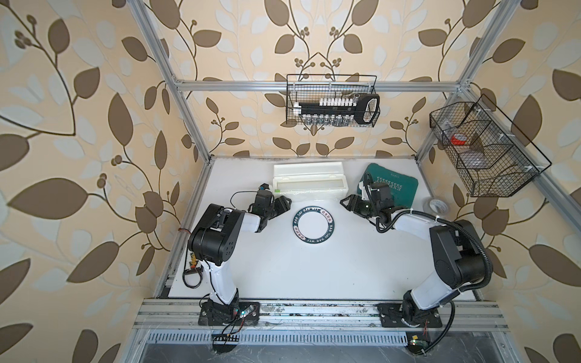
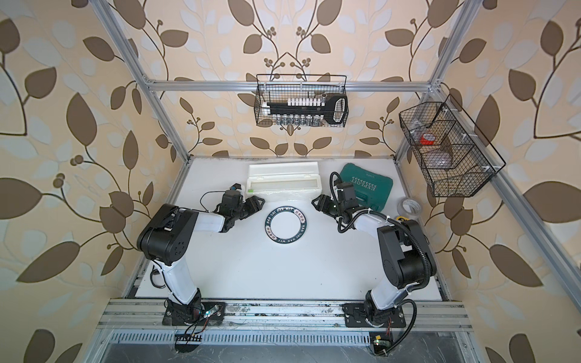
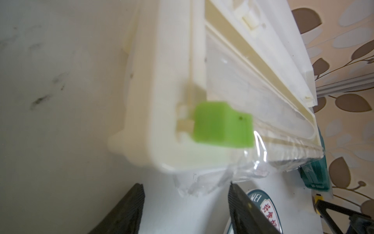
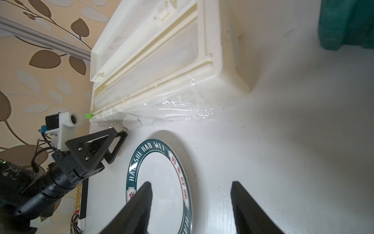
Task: Wrap the plate with plastic wrap
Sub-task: Pull the plastic wrap from the plastic wrap cutting box.
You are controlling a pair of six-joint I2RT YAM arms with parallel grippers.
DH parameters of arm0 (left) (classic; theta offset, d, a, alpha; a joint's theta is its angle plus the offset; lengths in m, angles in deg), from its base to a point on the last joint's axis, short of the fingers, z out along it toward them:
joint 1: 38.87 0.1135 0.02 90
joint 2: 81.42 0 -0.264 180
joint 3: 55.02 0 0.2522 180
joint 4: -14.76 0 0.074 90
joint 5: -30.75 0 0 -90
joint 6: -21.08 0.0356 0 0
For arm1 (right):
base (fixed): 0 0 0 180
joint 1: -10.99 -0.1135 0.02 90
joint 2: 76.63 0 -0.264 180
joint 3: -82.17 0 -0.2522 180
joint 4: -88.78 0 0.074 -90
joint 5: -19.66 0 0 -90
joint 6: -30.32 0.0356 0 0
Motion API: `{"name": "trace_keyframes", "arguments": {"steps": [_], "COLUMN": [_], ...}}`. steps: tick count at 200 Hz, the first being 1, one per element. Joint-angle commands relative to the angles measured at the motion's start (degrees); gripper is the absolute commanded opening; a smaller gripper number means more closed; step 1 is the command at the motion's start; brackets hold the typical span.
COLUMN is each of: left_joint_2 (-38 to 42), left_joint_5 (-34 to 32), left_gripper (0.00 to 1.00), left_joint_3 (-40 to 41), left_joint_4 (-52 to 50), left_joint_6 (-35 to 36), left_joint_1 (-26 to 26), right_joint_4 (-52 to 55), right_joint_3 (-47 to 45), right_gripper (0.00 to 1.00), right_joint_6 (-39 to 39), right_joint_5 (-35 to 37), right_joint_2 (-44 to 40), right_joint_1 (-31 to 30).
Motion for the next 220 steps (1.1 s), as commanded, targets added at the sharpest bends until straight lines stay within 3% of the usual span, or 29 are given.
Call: {"name": "trace_keyframes", "arguments": {"steps": [1, 90, 146, 169, 220], "left_joint_2": [-2.00, -1.66, 0.71, 1.67, 2.41], "left_joint_5": [0.14, 0.36, 1.72, 2.02, 2.85], "left_gripper": [0.60, 0.37, 0.16, 0.08, 0.03], "left_joint_3": [-0.40, -1.81, -2.65, -2.29, -1.11], "left_joint_4": [6.67, 8.06, 6.92, 6.40, 5.95], "left_joint_6": [-1.28, -3.03, -2.90, -3.16, -4.39], "left_joint_1": [-0.35, -0.88, -0.86, -0.95, -0.88], "right_joint_4": [-1.12, -3.94, -10.89, -14.68, -20.13], "right_joint_3": [0.53, -1.01, -0.89, -0.14, 3.29], "right_gripper": [0.63, 0.63, 0.62, 0.67, 0.69], "right_joint_6": [0.70, 1.12, 2.18, 3.98, 7.43], "right_joint_5": [-0.67, 0.75, 0.95, 0.47, 0.48], "right_joint_2": [1.44, 2.99, 6.84, 9.39, 15.14], "right_joint_1": [0.21, 0.67, 1.16, 1.18, 0.52]}}
